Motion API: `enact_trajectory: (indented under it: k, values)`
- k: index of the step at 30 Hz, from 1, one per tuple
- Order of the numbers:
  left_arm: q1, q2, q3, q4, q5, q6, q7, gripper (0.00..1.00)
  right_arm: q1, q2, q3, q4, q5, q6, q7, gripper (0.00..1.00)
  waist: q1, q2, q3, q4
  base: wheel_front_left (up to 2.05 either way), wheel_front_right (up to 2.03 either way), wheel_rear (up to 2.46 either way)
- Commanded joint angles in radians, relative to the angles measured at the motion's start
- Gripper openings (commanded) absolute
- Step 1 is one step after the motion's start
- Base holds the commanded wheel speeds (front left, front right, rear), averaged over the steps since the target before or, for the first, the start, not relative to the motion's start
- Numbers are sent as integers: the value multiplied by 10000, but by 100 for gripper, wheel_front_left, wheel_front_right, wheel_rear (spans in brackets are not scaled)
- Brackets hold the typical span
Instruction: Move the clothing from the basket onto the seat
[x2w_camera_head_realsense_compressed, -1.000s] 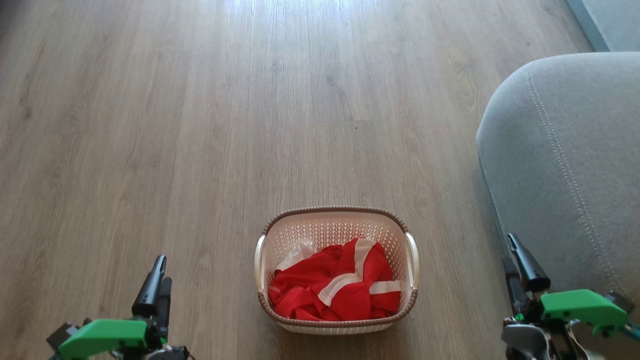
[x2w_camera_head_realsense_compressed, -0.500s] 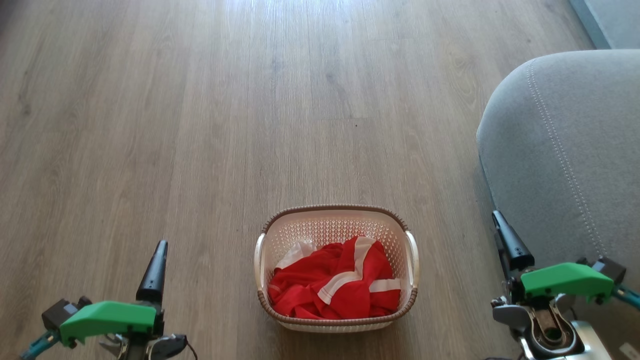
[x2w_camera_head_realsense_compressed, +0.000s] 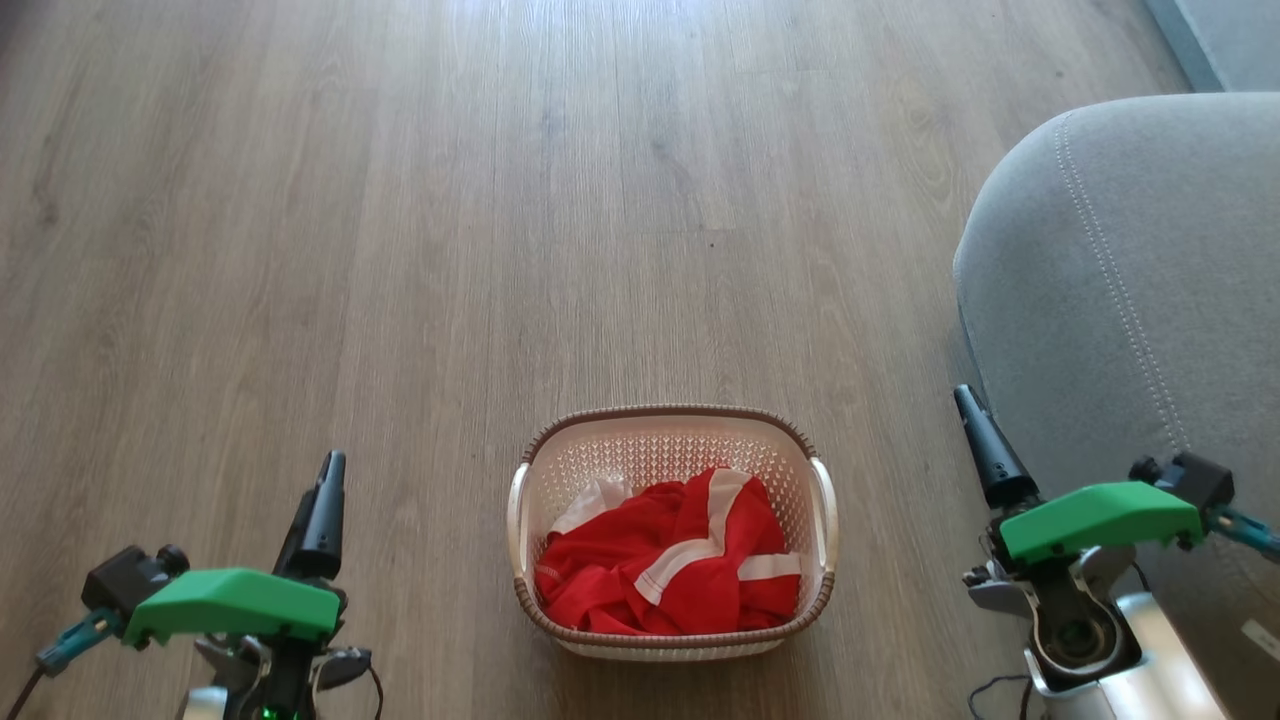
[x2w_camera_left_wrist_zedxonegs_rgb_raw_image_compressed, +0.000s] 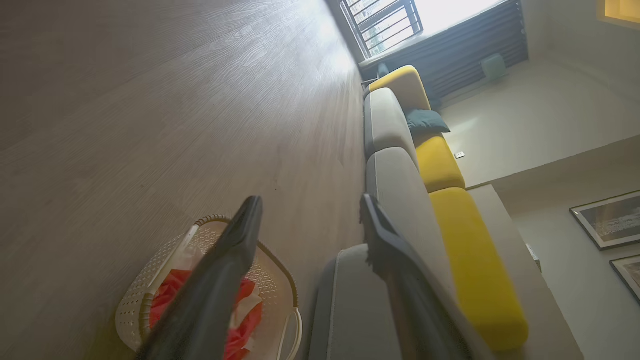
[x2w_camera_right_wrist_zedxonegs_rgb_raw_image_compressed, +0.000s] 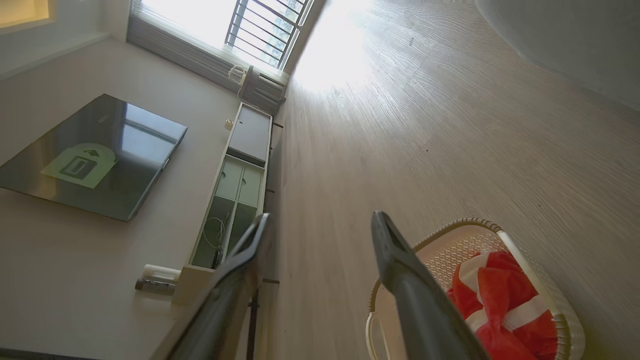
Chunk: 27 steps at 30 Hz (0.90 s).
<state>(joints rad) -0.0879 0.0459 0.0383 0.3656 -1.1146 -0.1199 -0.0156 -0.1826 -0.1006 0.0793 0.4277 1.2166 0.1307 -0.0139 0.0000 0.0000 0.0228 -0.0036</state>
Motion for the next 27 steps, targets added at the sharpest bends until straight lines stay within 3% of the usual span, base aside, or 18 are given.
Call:
enact_trajectory:
  k: [1, 27]
  values:
    - [-623, 198, 107, -396, 378, -38, -140, 100, -682, -189, 177, -272, -314, 0, -139, 100, 0, 0, 3, -4, 0, 0, 0]
    - [-1556, 264, 95, -453, 3836, -61, -900, 100, -1969, -537, 1182, -21, -3102, 0, -905, 100, 0, 0, 500, 30, 0, 0, 0]
